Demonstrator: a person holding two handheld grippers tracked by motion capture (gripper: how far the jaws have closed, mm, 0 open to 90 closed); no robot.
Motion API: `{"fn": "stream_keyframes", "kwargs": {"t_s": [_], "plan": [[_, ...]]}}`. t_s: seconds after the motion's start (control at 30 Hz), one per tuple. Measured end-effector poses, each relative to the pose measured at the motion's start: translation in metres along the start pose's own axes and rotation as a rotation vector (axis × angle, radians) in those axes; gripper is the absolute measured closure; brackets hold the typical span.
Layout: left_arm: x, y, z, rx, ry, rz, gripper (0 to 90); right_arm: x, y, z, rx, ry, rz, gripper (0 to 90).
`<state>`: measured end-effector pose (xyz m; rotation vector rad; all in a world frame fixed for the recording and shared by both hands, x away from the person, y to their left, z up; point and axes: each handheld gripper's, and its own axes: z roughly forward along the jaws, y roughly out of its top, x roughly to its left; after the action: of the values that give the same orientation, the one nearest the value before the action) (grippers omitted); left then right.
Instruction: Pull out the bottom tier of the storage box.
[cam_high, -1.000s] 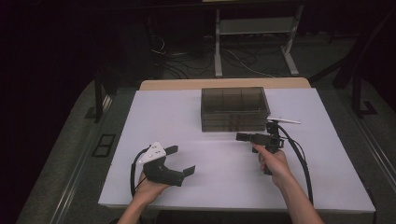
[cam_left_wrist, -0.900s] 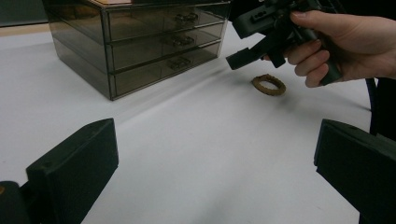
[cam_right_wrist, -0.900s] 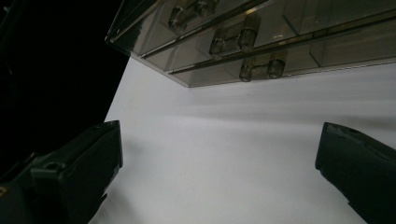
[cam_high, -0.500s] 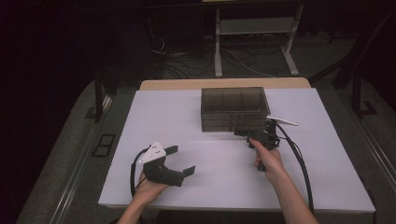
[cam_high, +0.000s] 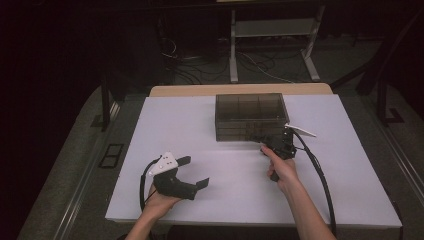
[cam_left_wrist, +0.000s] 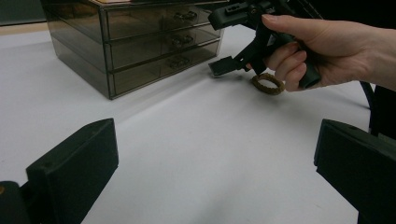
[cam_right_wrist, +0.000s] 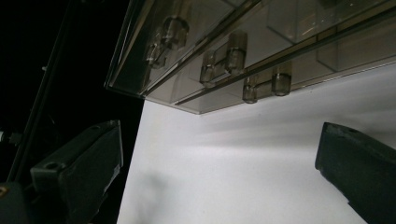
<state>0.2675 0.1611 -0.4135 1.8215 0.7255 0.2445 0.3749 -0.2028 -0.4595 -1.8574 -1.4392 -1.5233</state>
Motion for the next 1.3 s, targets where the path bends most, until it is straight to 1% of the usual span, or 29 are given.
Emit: {"fn": "stream_keyframes", "kwargs": {"t_s": [0.03, 0.07, 0.13, 0.2, 0.23, 0.27, 0.3, 0.37, 0.4, 0.43, 0.53, 0.6, 0.83, 0.9, 0.97, 1.0, 1.1, 1.17, 1.23, 1.3], "plan": [[0.000, 0.000, 0.000, 0.002, 0.000, 0.000, 0.0, 0.000, 0.000, 0.001, 0.001, -0.004, 0.009, 0.1], [0.000, 0.000, 0.000, 0.002, 0.000, 0.001, 0.0, -0.001, 0.000, 0.001, 0.012, -0.008, 0.028, 5.2], [0.000, 0.000, 0.000, 0.002, 0.000, -0.001, 0.0, -0.002, 0.000, 0.001, -0.002, -0.017, 0.036, 5.8], [0.000, 0.000, 0.000, 0.003, 0.000, 0.000, 0.0, -0.003, 0.000, 0.002, -0.009, -0.023, 0.029, 5.9], [0.000, 0.000, 0.000, 0.004, 0.000, 0.001, 0.0, -0.003, 0.000, 0.002, -0.013, -0.027, 0.033, 8.8], [0.000, 0.000, 0.000, 0.005, 0.000, 0.002, 0.0, -0.003, -0.001, 0.001, -0.022, -0.027, 0.038, 17.0], [0.000, 0.000, 0.000, 0.005, -0.002, 0.002, 0.0, -0.004, -0.001, 0.000, -0.042, -0.020, 0.035, 17.0], [0.000, 0.000, 0.000, 0.004, -0.002, 0.001, 0.0, -0.004, -0.001, 0.001, -0.048, -0.027, 0.041, 18.3], [0.000, 0.000, 0.000, 0.004, -0.003, 0.002, 0.0, -0.005, -0.001, 0.001, -0.048, -0.029, 0.044, 22.1], [-0.001, 0.000, 0.000, 0.004, -0.003, 0.003, 0.0, -0.005, -0.001, 0.001, -0.053, -0.032, 0.048, 22.8], [-0.001, 0.001, 0.000, 0.000, 0.001, 0.010, 0.0, -0.005, -0.001, 0.001, -0.061, -0.041, 0.048, 30.7], [-0.001, 0.001, 0.000, -0.005, 0.002, 0.007, 0.0, -0.005, -0.001, 0.002, -0.066, -0.046, 0.051, 34.8], [-0.001, 0.000, 0.001, 0.004, -0.005, 0.010, 0.0, -0.009, -0.002, 0.005, -0.065, -0.074, 0.063, 43.7], [-0.002, 0.000, 0.001, 0.004, -0.006, 0.009, 0.0, -0.011, -0.002, 0.006, -0.068, -0.072, 0.073, 46.7], [-0.002, 0.000, 0.001, 0.004, -0.007, 0.009, 0.0, -0.012, -0.001, 0.007, -0.073, -0.079, 0.072, 49.2], [-0.002, 0.000, 0.001, 0.004, -0.007, 0.009, 0.0, -0.012, -0.001, 0.008, -0.071, -0.081, 0.082, 50.2], [-0.001, 0.000, 0.001, 0.004, -0.008, 0.009, 0.0, -0.014, -0.001, 0.008, -0.079, -0.089, 0.087, 54.4], [-0.001, 0.000, 0.001, 0.004, -0.007, 0.008, 0.0, -0.015, 0.000, 0.009, -0.086, -0.095, 0.099, 56.2], [-0.001, 0.000, 0.001, 0.004, -0.007, 0.009, 0.0, -0.016, 0.000, 0.009, -0.082, -0.110, 0.116, 58.3], [-0.001, 0.000, 0.002, 0.006, -0.007, 0.010, 0.0, -0.018, 0.001, 0.010, -0.083, -0.110, 0.128, 61.2]]}}
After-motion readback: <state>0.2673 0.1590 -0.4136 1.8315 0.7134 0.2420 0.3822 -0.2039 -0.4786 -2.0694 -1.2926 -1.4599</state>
